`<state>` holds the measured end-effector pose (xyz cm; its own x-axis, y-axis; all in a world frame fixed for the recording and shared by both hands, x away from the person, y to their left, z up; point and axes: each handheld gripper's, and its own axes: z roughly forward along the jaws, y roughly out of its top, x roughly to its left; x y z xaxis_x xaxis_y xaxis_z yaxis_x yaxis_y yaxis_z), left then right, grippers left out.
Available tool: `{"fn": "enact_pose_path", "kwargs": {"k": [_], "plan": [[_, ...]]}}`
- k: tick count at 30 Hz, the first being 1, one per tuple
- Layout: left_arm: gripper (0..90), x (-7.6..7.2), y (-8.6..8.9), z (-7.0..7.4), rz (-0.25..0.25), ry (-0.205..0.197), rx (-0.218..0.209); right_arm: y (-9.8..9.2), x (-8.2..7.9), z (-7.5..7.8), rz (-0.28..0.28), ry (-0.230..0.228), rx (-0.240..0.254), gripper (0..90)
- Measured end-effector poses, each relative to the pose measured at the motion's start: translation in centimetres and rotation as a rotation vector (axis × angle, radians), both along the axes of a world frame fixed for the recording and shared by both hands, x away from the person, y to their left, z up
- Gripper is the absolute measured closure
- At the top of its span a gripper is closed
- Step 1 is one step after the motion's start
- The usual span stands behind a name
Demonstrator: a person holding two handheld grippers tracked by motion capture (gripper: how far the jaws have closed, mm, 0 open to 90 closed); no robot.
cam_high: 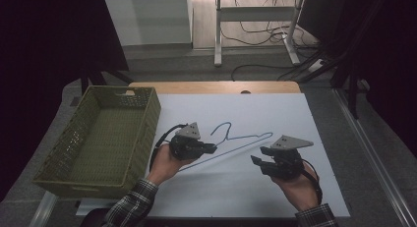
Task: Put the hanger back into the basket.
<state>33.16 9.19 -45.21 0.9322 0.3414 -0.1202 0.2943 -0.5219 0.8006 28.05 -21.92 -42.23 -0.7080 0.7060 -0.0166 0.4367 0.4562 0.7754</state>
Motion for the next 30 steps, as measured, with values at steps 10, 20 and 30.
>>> {"fn": "enact_pose_path", "kwargs": {"k": [10,20,30], "plan": [[86.9,-0.8,-0.3,0.7,-0.068,0.046,-0.012,1.7,1.1,0.3,0.085,-0.066,-0.101,56.2],[86.9,-1.0,-0.4,0.3,-0.086,0.065,-0.017,3.5,1.7,1.6,0.149,-0.009,0.1,60.9],[86.6,-1.4,-1.3,-0.2,-0.106,0.058,-0.003,5.5,2.0,2.1,0.137,0.019,0.221,85.2]]}}
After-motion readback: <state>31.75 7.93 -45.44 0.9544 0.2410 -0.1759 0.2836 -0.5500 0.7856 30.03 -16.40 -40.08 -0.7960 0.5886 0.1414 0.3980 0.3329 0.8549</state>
